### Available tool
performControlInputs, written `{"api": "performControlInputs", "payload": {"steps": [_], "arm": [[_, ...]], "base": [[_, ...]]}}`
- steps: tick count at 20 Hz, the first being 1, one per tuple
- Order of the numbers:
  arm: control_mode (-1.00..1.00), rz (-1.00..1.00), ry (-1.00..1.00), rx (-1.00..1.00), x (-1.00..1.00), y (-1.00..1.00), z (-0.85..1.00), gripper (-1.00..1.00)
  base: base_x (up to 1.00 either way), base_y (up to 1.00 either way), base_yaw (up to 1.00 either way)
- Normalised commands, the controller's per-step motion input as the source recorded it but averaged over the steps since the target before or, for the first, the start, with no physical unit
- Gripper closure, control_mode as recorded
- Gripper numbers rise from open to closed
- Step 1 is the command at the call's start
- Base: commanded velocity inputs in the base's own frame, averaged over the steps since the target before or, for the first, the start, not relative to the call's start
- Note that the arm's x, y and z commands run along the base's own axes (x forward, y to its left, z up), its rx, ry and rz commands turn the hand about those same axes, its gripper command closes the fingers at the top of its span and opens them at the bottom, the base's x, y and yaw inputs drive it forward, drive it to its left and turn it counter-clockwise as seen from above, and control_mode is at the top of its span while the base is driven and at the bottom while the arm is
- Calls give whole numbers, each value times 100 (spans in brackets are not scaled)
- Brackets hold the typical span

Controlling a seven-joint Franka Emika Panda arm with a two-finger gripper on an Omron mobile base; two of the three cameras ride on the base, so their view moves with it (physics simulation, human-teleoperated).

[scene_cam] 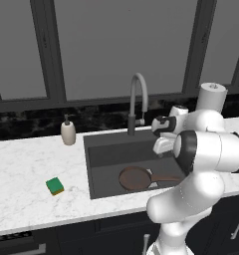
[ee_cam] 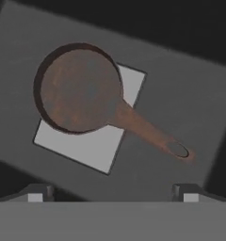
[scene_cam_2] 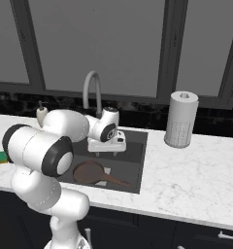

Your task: Pick the pan and sponge and place them into the sink. Then turn on the water.

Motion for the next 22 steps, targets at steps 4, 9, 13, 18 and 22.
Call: {"api": "performControlInputs", "payload": {"steps": [4, 9, 13, 18, 22], "arm": [[-100, -43, 6, 0, 0, -2, 0, -100], [-100, -11, 1, 2, 1, -2, 0, -100], [-100, 0, 0, 0, -3, 0, 0, -100], [-100, -6, -3, 0, -35, 1, 21, -100], [-100, -5, -11, 0, -57, 18, 45, -100]], "base": [[0, 0, 0], [0, 0, 0], [0, 0, 0], [0, 0, 0], [0, 0, 0]]}}
